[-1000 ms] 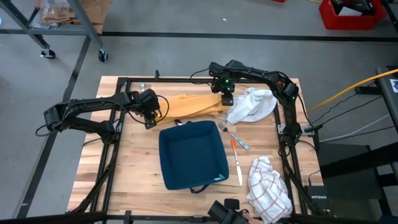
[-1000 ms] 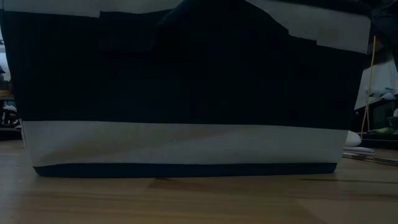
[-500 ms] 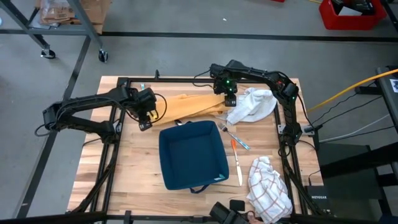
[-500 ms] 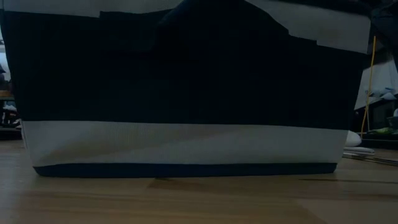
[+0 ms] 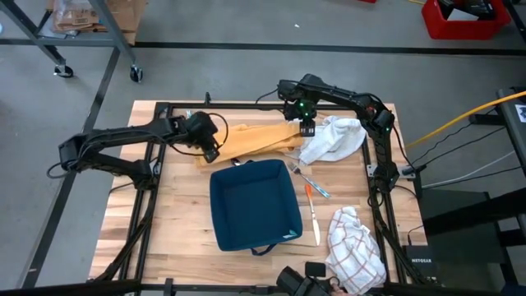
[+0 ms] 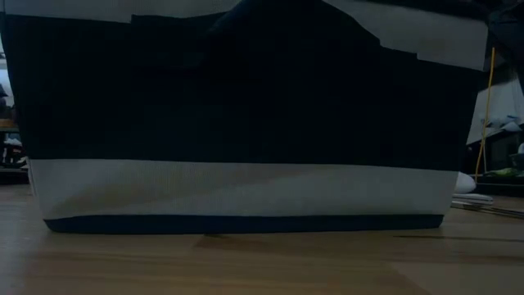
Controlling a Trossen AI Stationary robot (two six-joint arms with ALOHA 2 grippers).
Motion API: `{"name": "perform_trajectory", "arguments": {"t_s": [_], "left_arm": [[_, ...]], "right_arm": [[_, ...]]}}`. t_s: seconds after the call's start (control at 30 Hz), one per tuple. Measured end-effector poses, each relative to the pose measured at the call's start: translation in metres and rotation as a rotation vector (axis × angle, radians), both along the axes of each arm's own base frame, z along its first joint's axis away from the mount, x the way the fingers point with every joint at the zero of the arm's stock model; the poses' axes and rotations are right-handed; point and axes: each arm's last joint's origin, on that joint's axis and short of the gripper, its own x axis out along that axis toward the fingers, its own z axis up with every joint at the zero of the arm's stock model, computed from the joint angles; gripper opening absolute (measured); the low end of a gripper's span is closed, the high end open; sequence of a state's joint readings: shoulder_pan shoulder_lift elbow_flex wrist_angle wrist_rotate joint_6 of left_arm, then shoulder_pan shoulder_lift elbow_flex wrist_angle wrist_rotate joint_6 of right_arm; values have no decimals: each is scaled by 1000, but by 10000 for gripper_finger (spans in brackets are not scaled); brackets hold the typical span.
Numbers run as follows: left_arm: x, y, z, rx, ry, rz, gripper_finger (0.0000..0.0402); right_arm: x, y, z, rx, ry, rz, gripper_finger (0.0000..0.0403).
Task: Fold towel
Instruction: Fold the yellow towel
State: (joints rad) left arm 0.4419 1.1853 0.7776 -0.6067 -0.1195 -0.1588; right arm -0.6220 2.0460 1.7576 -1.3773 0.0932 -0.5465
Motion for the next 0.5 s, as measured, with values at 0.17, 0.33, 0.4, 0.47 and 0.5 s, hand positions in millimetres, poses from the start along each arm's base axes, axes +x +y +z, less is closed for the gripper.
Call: {"name": "perform_trajectory", "arguments": {"t_s": [0.17,0.33,0.4,0.47,0.5], "left_arm": [[-1,0,-31,-70,58,84,127],[-1,0,-50,-111,127,128,120],[-2,0,-55,-117,166,152,115],[-4,1,-59,-113,208,168,110],[-5,1,-60,-109,236,179,107]], "right_arm": [[1,0,0,12,-14,-3,154],[4,5,0,137,-105,-16,154],[6,8,0,186,-138,-16,154],[10,14,0,220,-162,-6,154],[13,16,0,228,-170,2,154]]}}
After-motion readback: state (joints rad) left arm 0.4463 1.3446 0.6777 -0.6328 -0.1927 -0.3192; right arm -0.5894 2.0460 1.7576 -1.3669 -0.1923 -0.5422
